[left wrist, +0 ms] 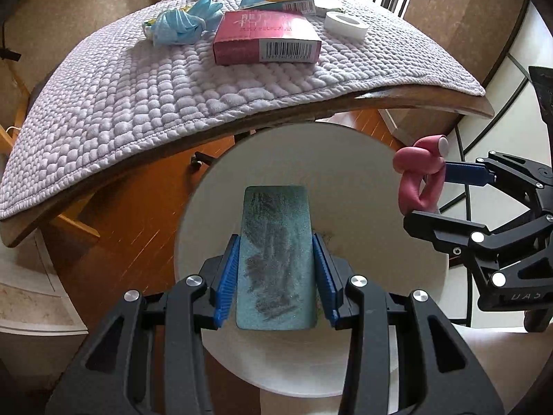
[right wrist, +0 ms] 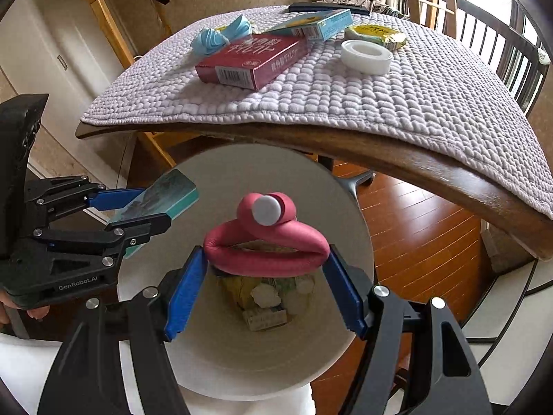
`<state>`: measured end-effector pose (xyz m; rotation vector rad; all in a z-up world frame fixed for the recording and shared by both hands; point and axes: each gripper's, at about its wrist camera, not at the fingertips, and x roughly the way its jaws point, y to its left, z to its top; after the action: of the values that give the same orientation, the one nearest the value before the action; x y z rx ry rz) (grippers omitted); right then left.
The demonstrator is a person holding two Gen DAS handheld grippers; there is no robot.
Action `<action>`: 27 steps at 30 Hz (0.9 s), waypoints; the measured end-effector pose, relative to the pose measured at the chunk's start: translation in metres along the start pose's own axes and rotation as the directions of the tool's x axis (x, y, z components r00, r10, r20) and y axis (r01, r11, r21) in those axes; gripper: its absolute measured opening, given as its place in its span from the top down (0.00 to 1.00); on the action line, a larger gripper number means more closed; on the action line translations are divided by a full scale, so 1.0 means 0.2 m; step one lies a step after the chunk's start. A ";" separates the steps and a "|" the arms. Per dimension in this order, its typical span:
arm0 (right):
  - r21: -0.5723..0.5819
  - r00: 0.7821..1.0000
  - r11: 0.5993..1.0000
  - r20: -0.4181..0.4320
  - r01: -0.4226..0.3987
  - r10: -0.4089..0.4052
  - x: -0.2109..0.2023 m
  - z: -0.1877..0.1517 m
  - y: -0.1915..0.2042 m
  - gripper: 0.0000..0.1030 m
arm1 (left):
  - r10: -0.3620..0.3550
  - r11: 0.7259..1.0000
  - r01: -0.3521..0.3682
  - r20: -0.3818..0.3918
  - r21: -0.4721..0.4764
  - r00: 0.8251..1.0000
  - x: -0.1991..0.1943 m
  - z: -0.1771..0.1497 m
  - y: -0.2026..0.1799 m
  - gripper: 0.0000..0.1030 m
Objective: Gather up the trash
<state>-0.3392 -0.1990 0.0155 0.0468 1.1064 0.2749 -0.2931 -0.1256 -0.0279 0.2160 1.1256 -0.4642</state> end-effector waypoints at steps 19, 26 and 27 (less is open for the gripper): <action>0.001 1.000 1.000 -0.021 -0.005 0.005 0.06 0.03 0.00 0.34 | -0.005 1.000 0.005 -0.012 -0.007 1.000 0.06 0.01 0.01 0.58; -0.002 0.999 1.000 -0.034 -0.001 0.001 0.08 0.03 -0.01 0.34 | -0.006 1.000 0.006 -0.021 -0.003 1.000 0.09 0.02 0.02 0.58; 0.001 0.999 1.000 -0.036 -0.002 0.002 0.08 0.03 -0.01 0.34 | -0.006 1.000 0.006 -0.022 -0.003 1.000 0.10 0.02 0.03 0.58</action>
<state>-0.3256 -0.1961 0.0034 0.0435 1.1421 0.2779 -0.2807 -0.1275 -0.0438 0.2160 1.1485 -0.4670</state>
